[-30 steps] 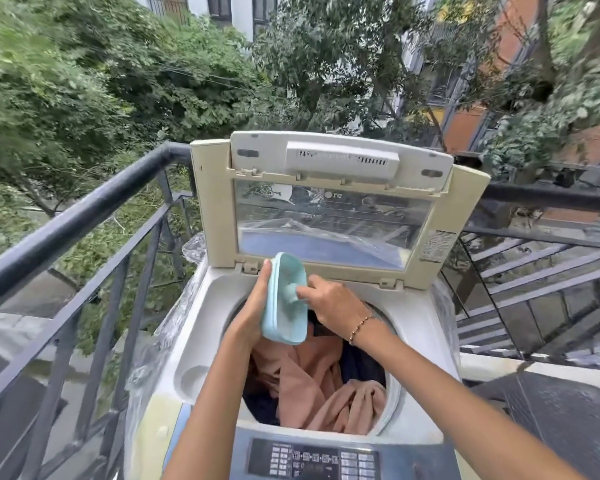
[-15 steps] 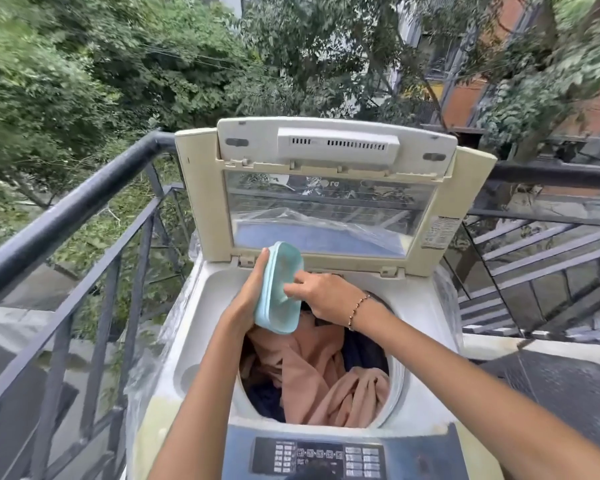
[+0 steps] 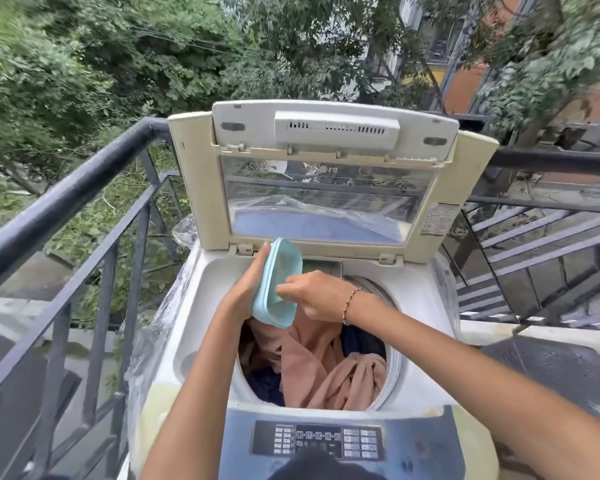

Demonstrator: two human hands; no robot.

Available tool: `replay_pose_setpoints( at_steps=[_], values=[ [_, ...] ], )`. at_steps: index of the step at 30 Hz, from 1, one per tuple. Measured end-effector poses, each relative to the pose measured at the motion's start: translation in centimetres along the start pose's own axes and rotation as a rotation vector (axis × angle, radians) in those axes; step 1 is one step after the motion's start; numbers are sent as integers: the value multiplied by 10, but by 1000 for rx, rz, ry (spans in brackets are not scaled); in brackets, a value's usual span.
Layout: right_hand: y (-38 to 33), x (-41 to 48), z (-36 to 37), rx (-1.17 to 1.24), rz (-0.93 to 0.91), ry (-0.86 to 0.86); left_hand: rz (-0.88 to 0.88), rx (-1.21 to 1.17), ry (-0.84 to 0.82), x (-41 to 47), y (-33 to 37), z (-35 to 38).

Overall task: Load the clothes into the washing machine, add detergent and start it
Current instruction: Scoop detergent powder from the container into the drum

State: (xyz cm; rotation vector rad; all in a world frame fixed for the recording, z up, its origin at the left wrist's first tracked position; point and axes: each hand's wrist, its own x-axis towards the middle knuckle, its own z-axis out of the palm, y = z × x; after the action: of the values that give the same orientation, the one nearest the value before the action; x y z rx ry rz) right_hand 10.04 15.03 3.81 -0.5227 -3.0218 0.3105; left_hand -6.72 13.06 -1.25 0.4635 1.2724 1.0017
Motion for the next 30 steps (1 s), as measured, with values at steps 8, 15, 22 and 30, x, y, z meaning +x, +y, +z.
replay_pose_setpoints(
  at_steps=[8, 15, 22, 30],
  values=[
    [3, 14, -9, 375, 130, -190, -28, -51, -37, -10, -4, -2],
    [12, 4, 9, 1051, 396, -250, -48, -191, -60, -5, -19, -10],
    [16, -2, 31, 1503, 574, -108, 8, -445, -20, -2, -33, -10],
    [36, -6, 30, 1697, 741, 206, 160, -526, 101, 7, -44, 1]
  ],
)
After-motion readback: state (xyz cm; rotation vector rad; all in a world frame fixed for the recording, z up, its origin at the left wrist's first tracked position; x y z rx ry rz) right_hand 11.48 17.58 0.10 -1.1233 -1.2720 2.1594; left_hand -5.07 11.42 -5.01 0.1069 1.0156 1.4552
